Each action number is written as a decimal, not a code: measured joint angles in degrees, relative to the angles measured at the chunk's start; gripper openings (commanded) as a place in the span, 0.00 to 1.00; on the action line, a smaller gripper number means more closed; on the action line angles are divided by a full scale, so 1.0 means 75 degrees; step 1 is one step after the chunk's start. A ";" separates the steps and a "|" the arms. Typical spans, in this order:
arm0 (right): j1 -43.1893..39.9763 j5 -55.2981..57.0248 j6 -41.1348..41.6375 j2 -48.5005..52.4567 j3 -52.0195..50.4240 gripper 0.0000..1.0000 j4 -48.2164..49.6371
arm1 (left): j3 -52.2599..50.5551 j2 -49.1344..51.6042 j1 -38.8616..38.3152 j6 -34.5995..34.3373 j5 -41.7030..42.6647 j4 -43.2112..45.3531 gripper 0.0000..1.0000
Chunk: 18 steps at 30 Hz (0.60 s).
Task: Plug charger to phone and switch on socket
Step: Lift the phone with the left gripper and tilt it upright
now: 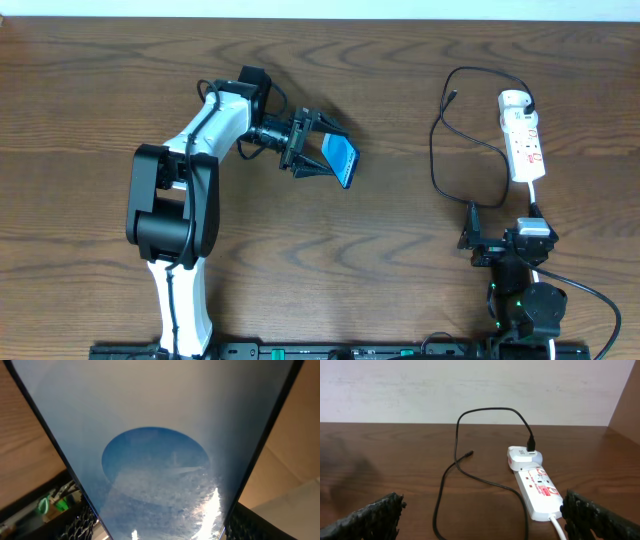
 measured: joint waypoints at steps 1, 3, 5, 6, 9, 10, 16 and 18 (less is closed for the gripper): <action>0.0000 0.0000 0.0000 0.0000 0.0000 0.99 0.0000 | 0.0000 0.0000 0.0000 0.0111 0.0000 0.0000 0.66; 0.0000 0.0000 0.0000 0.0000 0.0000 0.99 0.0000 | 0.0000 0.0000 0.0000 0.0335 0.0006 -0.0003 0.66; 0.0000 0.0000 0.0000 0.0000 0.0000 0.99 0.0000 | 0.0000 0.0000 0.0000 0.0478 0.0023 -0.0003 0.66; 0.0000 0.0000 0.0000 0.0000 0.0000 0.99 0.0000 | 0.0000 0.0000 0.0000 0.0519 0.0029 -0.0003 0.66; 0.0000 0.0000 0.0000 0.0000 0.0000 0.99 0.0000 | 0.0000 0.0000 0.0000 0.0589 0.0064 -0.0006 0.66; 0.0000 0.0000 0.0000 0.0000 0.0000 0.99 0.0000 | 0.0000 0.0000 0.0000 0.0621 0.0085 -0.0006 0.66; 0.0000 -0.0204 0.0245 0.0000 0.0000 0.99 0.0017 | 0.0000 0.0000 0.0000 0.0670 0.0169 -0.0003 0.66; 0.0000 -0.0423 0.0816 0.0000 0.0000 0.99 0.0044 | 0.0000 0.0000 0.0000 0.0670 0.0169 -0.0003 0.66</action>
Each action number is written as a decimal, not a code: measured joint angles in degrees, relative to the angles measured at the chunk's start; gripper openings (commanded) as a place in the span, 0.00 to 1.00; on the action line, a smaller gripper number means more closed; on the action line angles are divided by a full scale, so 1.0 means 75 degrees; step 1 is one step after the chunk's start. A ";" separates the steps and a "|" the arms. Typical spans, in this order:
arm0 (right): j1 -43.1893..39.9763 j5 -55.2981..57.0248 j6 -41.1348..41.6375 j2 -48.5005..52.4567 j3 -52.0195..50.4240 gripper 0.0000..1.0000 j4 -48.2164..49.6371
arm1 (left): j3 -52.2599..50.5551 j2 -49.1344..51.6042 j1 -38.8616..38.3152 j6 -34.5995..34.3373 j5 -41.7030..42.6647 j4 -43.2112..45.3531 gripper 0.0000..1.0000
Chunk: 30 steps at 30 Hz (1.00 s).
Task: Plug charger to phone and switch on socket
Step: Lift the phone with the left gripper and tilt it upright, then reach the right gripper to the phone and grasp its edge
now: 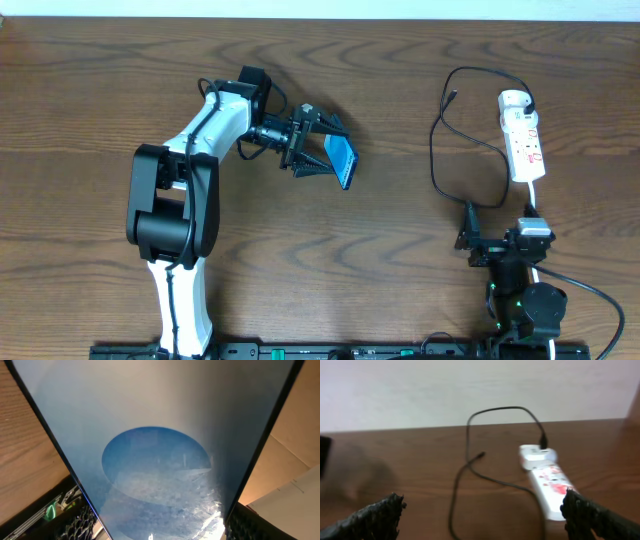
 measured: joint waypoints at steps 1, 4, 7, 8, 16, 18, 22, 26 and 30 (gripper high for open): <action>0.0000 -0.0172 0.0644 0.0000 0.0000 0.99 0.0012 | 0.0000 0.0000 0.0000 0.0003 0.0000 0.0000 0.66; 0.0000 -0.0501 0.2492 0.0000 0.0000 0.99 0.0032 | 0.0000 0.0000 0.0000 0.0026 0.0000 0.0000 0.66; 0.0000 -0.0705 0.4529 0.0000 0.0000 0.99 0.0044 | 0.0000 0.0000 0.0000 0.0029 0.0000 0.0000 0.66; 0.0000 -0.0705 0.4908 0.0000 0.0000 0.99 0.0047 | 0.0000 0.0000 0.0000 0.0029 0.0000 0.0000 0.66; 0.0000 -0.0493 0.5330 0.0000 0.0000 0.99 0.0026 | 0.0000 0.0000 0.0000 0.0052 -0.0073 0.0050 0.66; 0.0000 -0.0527 0.4975 0.0003 0.0000 0.99 0.0026 | -0.0003 0.0000 0.0000 0.0055 -0.0131 0.0245 0.66; 0.0000 -0.0606 0.4669 0.0055 0.0009 0.99 0.0026 | -0.0009 0.0000 0.0000 0.0058 -0.0175 0.0425 0.66; 0.0000 -0.0705 0.4199 0.0825 0.0627 0.99 -0.0356 | -0.0015 0.0000 0.0000 0.0058 -0.0207 0.0434 0.66; 0.0000 -0.0720 0.3695 0.2168 0.2119 0.99 -0.0944 | -0.0017 0.0000 0.0000 0.0058 -0.0210 0.0446 0.66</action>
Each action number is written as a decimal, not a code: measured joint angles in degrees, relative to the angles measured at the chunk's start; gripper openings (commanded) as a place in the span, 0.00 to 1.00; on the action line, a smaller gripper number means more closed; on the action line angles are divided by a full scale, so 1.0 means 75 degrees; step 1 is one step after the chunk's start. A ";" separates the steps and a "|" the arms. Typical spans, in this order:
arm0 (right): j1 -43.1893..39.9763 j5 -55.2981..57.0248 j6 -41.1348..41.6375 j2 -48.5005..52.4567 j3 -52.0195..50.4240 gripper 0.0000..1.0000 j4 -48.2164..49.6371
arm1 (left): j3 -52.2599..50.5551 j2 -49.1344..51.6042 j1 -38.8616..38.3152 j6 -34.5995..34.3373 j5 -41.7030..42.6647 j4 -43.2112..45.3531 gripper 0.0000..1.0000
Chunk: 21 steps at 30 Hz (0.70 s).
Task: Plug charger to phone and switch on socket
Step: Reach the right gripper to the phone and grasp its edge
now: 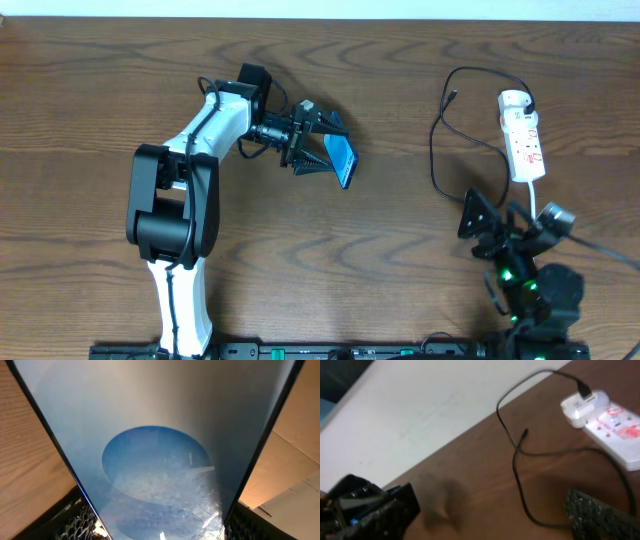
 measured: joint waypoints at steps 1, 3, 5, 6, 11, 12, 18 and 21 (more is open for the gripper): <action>0.0009 -0.0017 -0.0064 0.0268 0.0291 0.99 -0.0096 | -0.0003 0.0000 0.0000 -0.0003 0.0003 -0.0009 0.66; 0.0102 -0.0172 -0.0256 0.1413 0.1489 0.99 -0.0597 | -0.0006 0.0000 0.0000 0.0000 0.0000 0.0003 0.66; 0.0233 -0.0262 -0.0332 0.2060 0.2130 0.99 -0.0842 | -0.0006 0.0000 0.0000 0.0000 0.0000 -0.0006 0.66; 0.0469 -0.0358 -0.0364 0.2652 0.2763 0.99 -0.1087 | -0.0006 0.0000 0.0000 0.0000 -0.0003 -0.0006 0.66; 0.1751 -0.0493 -0.0326 0.4135 0.4383 0.99 -0.1725 | -0.0012 0.0000 0.0000 0.0000 -0.0009 -0.0009 0.66; 0.2020 -0.0498 -0.0280 0.4325 0.4619 0.99 -0.1751 | -0.0012 0.0000 0.0000 0.0000 -0.0009 -0.0003 0.66; 0.3625 -0.0583 0.0428 0.5243 0.5441 0.99 -0.1582 | -0.0015 0.0000 0.0000 0.0000 -0.0020 -0.0006 0.66; 0.3972 -0.0586 0.0688 0.5578 0.5441 0.99 -0.1577 | -0.0015 0.0000 0.0000 -0.0003 -0.0023 -0.0006 0.66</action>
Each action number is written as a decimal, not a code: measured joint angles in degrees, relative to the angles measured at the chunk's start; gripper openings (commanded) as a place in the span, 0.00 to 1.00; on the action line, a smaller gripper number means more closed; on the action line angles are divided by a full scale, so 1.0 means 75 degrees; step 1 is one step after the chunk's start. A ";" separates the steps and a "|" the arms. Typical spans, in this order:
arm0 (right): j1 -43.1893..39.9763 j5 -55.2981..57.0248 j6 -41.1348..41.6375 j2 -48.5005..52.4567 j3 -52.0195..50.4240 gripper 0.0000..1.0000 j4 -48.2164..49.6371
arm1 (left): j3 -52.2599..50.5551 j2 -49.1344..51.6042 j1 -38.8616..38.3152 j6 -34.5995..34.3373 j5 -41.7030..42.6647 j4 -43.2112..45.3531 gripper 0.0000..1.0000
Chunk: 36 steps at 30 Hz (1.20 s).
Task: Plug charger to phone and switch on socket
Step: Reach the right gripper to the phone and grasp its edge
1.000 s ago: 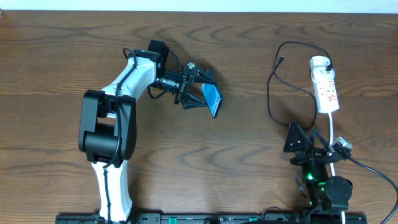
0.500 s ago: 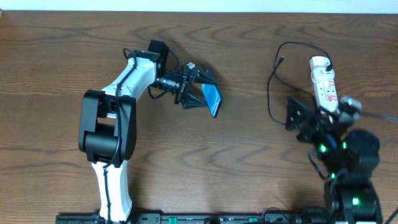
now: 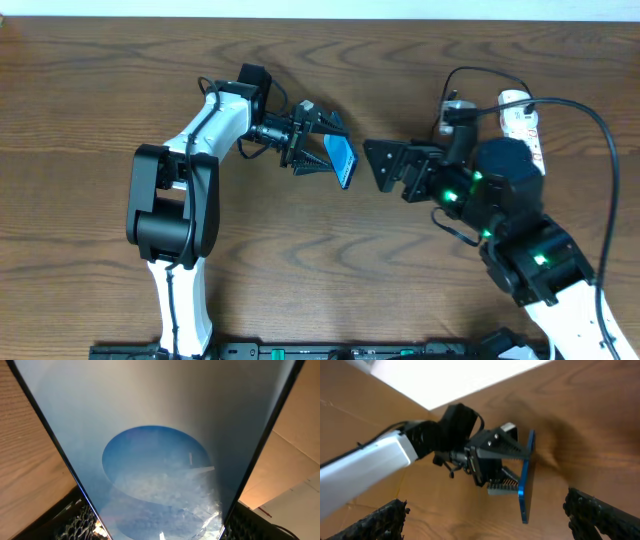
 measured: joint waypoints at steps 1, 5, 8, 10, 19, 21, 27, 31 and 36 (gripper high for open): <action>0.0050 0.0003 0.0000 0.0085 0.0000 0.99 0.0038 | 0.0000 0.0000 0.0000 0.0000 0.0003 0.0003 0.66; 0.0315 0.0216 -0.0254 0.0761 0.0006 0.97 0.0460 | 0.0000 0.0000 0.0000 0.0000 0.0003 0.0000 0.66; 0.0959 0.1128 -0.0318 0.1259 0.0006 0.96 0.0458 | 0.0000 0.0000 0.0000 0.0003 0.0000 0.0003 0.66; 0.1413 0.1958 -0.0265 0.1425 0.0006 0.96 0.0458 | 0.0000 0.0000 0.0000 0.0003 0.0003 0.0000 0.66; 0.2049 0.3861 -0.0172 0.2288 0.0006 0.93 0.0469 | 0.0000 0.0000 0.0000 0.0003 0.0000 0.0003 0.66; 0.2055 0.3891 -0.0009 0.2567 0.0006 0.87 0.0475 | 0.0000 0.0000 0.0000 0.0000 0.0003 0.0000 0.66; 0.2066 0.3689 0.0376 0.2885 0.0006 0.77 0.0478 | 0.0000 0.0000 0.0000 0.0000 0.0000 0.0000 0.66; 0.2139 0.3657 0.0440 0.3048 0.0006 0.73 0.0495 | 0.0003 0.0000 0.0000 0.0000 0.0003 0.0000 0.66; 0.2139 0.3663 0.0443 0.3582 0.0006 0.73 0.0627 | 0.0003 0.0000 0.0000 -0.0035 0.0003 -0.0015 0.66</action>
